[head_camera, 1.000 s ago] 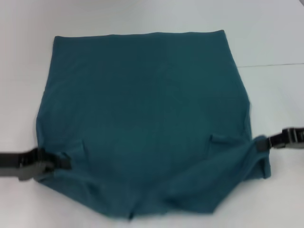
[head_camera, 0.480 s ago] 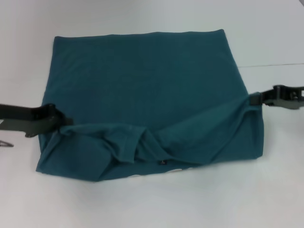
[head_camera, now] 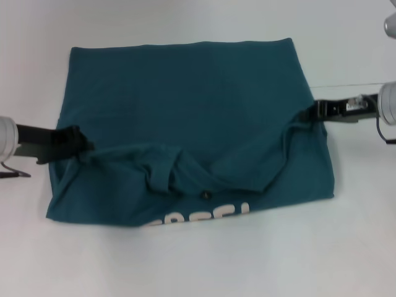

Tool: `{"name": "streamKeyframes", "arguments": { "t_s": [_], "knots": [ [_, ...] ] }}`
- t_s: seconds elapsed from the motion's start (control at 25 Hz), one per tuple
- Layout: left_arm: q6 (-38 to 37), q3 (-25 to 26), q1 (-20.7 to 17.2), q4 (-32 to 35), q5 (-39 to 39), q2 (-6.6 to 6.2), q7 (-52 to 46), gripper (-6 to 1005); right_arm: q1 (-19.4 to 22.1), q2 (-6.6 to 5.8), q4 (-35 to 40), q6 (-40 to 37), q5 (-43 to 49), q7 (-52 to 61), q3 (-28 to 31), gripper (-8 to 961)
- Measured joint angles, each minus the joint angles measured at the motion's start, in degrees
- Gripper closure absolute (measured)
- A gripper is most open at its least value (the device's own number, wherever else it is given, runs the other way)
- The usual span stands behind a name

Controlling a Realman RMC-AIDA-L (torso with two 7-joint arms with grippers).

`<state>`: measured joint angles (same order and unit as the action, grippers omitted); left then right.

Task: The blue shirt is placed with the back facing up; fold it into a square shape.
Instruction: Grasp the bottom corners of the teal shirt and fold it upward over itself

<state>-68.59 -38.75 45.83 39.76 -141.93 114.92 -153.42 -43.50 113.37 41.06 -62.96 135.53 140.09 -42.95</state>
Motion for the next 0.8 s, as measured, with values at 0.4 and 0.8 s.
{"name": "streamKeyframes", "arguments": {
  "t_s": [0.4, 0.8],
  "knots": [
    [8.78, -0.46, 3.26, -0.11, -0.30, -0.14, -0.18, 951, -3.11, -0.47, -0.62, 10.50, 3.23, 1.76, -0.63, 913],
    [20.38, -6.66, 6.00, -4.88, -0.47, 0.79, 0.31, 951, -6.63, 0.71, -8.05, 23.08, 5.92, 1.44, -5.67, 901]
  ]
}}
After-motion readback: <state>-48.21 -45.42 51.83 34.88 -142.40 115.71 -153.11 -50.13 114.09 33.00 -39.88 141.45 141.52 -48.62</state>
